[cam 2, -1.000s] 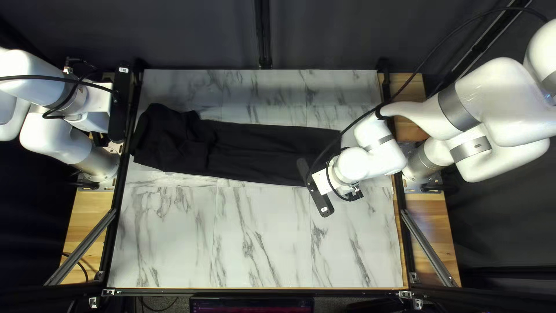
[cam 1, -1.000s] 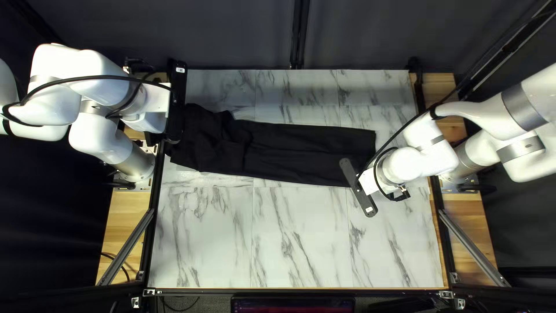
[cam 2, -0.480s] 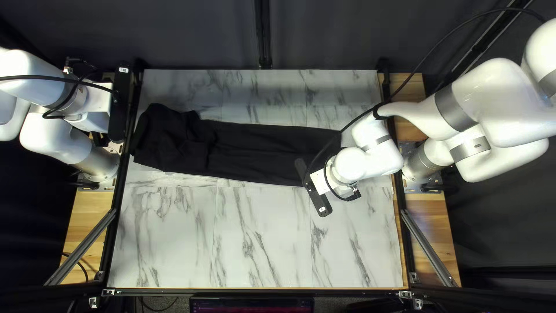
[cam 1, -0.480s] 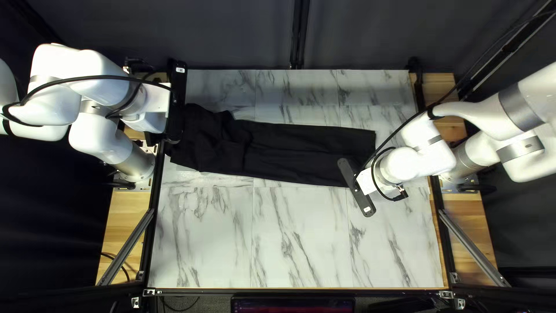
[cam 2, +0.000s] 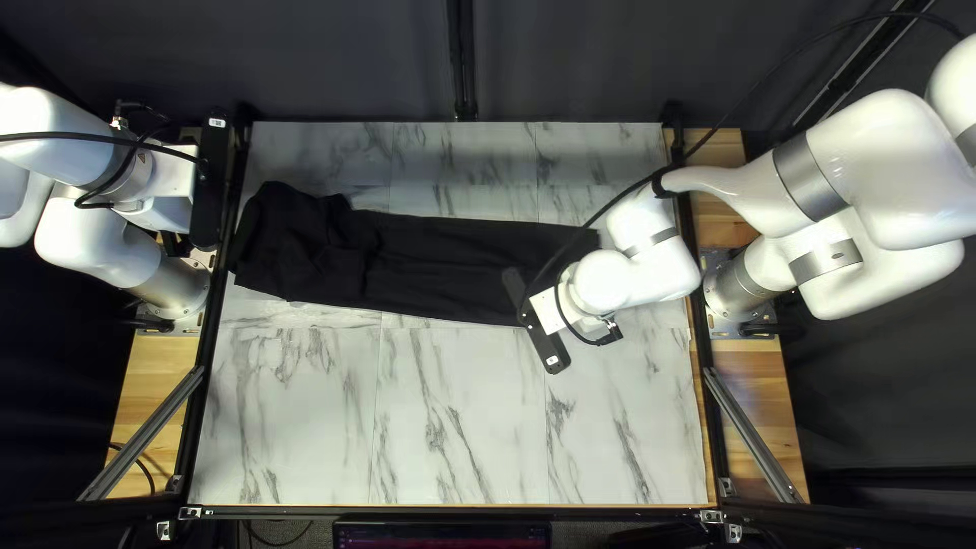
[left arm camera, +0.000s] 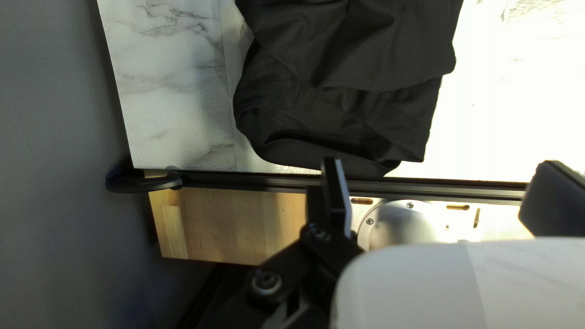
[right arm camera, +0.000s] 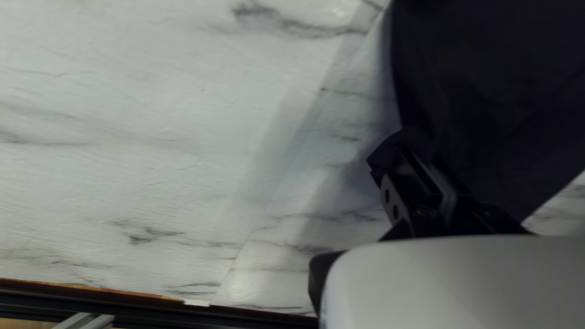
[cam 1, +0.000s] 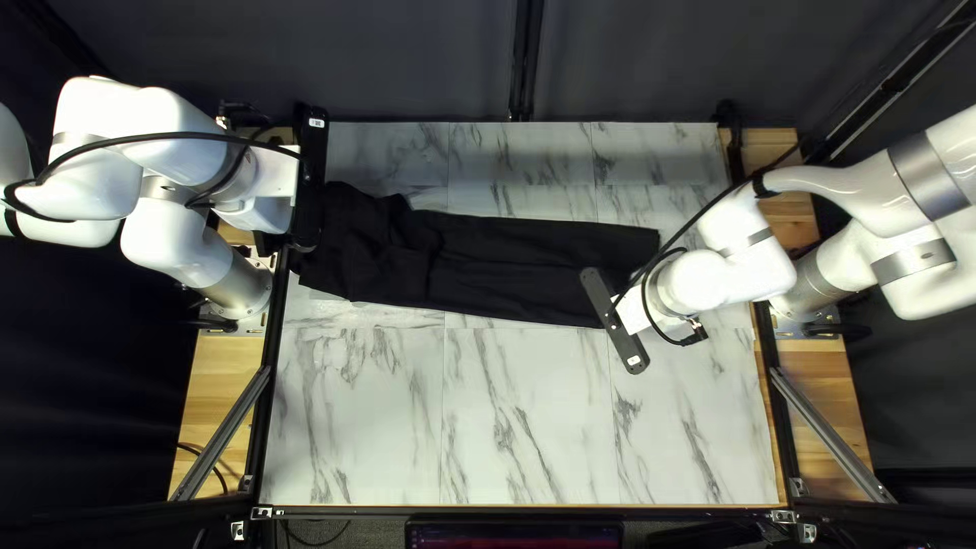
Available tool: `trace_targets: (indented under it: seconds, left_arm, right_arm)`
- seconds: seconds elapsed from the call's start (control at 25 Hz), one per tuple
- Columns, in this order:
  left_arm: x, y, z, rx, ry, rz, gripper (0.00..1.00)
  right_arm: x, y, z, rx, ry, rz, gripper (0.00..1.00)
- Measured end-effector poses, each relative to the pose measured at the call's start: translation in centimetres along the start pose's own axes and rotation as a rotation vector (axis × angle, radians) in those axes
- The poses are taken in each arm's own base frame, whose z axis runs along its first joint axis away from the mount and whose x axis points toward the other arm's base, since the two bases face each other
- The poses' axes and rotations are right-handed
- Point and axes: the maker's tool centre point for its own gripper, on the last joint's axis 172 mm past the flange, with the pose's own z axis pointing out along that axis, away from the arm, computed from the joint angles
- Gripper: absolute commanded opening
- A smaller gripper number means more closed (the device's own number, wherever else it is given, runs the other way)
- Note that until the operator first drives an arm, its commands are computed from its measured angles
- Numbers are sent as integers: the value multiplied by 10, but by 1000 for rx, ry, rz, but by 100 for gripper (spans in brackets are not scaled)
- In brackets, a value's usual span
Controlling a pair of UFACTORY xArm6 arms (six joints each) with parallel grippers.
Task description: Fold t-shirt
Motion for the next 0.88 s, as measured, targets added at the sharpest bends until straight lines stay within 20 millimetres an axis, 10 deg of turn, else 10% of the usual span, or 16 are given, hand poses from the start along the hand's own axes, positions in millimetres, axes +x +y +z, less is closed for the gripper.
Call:
trace_targets:
  seconds: [0.88]
  left_arm:
    - [0, 0, 0, 0, 0, 0, 100]
  right_arm:
    - [71, 64, -17, -72, -15, -130, 0]
